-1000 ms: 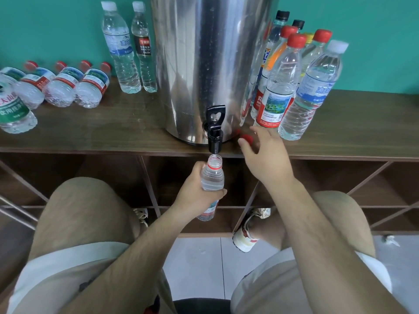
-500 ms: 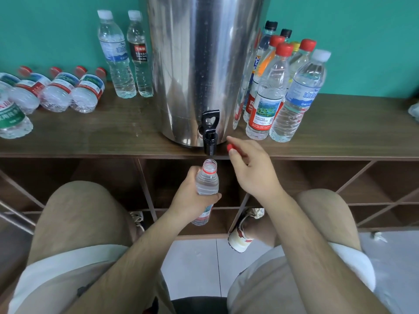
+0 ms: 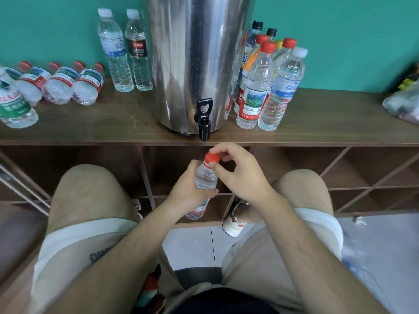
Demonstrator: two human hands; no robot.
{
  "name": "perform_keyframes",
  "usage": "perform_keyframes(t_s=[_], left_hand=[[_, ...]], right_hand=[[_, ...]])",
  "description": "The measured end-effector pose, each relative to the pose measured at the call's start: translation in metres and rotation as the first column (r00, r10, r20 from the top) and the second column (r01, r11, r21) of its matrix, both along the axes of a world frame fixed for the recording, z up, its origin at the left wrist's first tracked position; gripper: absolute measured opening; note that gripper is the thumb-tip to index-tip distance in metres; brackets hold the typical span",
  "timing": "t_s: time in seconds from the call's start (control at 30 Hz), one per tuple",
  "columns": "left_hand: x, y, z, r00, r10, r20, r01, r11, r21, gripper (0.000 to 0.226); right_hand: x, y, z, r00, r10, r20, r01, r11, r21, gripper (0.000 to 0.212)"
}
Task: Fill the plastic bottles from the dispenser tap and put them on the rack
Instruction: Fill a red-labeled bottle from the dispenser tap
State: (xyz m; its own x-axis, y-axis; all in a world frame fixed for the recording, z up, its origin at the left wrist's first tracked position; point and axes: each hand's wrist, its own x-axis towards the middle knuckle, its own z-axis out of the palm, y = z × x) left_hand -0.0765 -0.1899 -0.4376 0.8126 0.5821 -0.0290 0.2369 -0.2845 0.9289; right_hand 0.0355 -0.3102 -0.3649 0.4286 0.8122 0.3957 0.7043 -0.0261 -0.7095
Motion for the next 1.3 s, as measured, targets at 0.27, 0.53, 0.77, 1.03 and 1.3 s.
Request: perform_keyframes(t_s=[0.27,0.53,0.77,1.03,1.3], left_hand=[[-0.007,-0.003,0.001,0.996,-0.055,-0.066,0.062,0.991,0.115,0.064],[-0.014,-0.009,0.005,0.985,-0.171,0.018,0.168,0.98,0.107,0.063],[-0.013,-0.021,0.02,0.991,0.007,0.137,-0.036,0.977,0.21,0.065],[-0.027,0.014,0.078,0.887,0.306,0.346,-0.436,0.802,0.408,0.056],[-0.05,0.1,0.141,0.842,0.437,0.314,-0.538,0.703,0.464,0.063]], right_hand=[[0.006,0.003,0.048,0.907,0.238,0.348,-0.024,0.853,-0.521,0.036],[0.006,0.006,0.062,0.342,0.494,0.8,-0.06,0.861,-0.506,0.047],[-0.018,0.03,0.094,0.291,0.378,0.879,0.299,0.837,-0.459,0.057],[-0.059,0.094,0.158,0.438,0.243,0.866,0.593,0.645,-0.481,0.047],[-0.081,0.154,0.196,0.737,-0.152,0.659,0.42,0.866,-0.27,0.064]])
